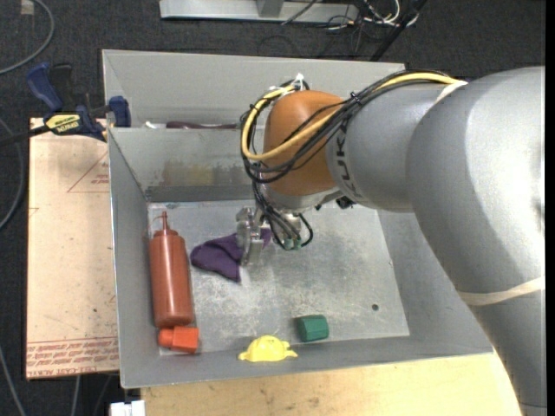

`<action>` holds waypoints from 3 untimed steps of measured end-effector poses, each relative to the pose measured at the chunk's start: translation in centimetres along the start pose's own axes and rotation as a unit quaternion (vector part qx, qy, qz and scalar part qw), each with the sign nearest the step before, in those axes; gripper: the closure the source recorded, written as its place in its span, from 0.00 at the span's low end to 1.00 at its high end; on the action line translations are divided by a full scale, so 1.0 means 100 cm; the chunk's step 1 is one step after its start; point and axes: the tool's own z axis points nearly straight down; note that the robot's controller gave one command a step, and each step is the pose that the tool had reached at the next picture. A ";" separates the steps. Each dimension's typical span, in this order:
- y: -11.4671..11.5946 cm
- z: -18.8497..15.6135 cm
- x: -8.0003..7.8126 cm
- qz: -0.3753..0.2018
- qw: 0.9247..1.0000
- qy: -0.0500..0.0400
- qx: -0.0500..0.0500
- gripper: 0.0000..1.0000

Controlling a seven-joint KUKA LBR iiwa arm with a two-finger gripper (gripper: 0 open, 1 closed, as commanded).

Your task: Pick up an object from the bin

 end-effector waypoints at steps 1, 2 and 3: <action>0.000 0.000 0.000 0.000 1.000 0.000 0.000 1.00; -0.003 -0.093 -0.004 -0.001 1.000 -0.002 -0.001 1.00; -0.003 -0.093 -0.004 -0.001 1.000 -0.002 -0.001 1.00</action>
Offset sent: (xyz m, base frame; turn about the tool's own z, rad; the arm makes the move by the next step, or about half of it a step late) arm 0.0022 -0.0043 0.0930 -0.0032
